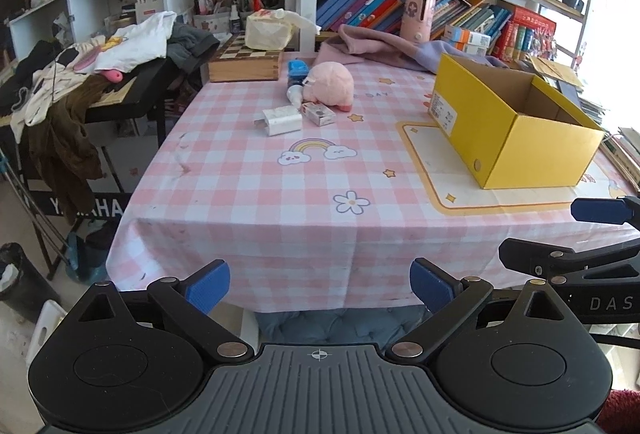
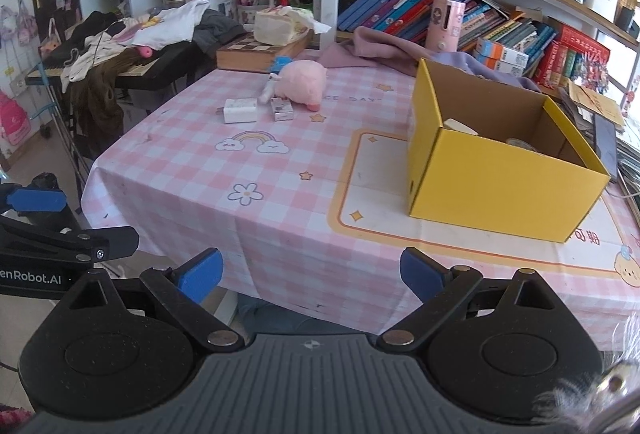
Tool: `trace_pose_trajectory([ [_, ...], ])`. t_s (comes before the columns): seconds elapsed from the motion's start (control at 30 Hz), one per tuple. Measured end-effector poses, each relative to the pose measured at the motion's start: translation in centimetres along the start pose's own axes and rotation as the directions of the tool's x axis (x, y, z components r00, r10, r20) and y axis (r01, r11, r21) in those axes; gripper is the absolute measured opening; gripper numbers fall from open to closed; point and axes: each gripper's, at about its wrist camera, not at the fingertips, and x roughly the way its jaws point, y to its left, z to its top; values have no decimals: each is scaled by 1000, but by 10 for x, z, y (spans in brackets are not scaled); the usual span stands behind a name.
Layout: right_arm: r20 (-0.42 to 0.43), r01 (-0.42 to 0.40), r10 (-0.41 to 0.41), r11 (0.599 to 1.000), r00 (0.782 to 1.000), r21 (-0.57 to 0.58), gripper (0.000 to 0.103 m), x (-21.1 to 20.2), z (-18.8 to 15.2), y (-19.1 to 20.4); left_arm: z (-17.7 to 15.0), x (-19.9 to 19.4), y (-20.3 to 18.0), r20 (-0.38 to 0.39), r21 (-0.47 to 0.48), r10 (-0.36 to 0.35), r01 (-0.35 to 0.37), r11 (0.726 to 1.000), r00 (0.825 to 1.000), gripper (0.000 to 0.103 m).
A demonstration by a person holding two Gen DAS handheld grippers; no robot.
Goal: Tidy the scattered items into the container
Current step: 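Move both tools toward the white charger plug and small card box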
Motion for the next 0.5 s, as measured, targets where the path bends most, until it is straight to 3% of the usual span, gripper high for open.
trace_pose_trajectory([
  [0.5,-8,-33,33,999,999,-27,90,24,14,7,8,15,11,-7,-16,7,-7,1000,1000,98],
])
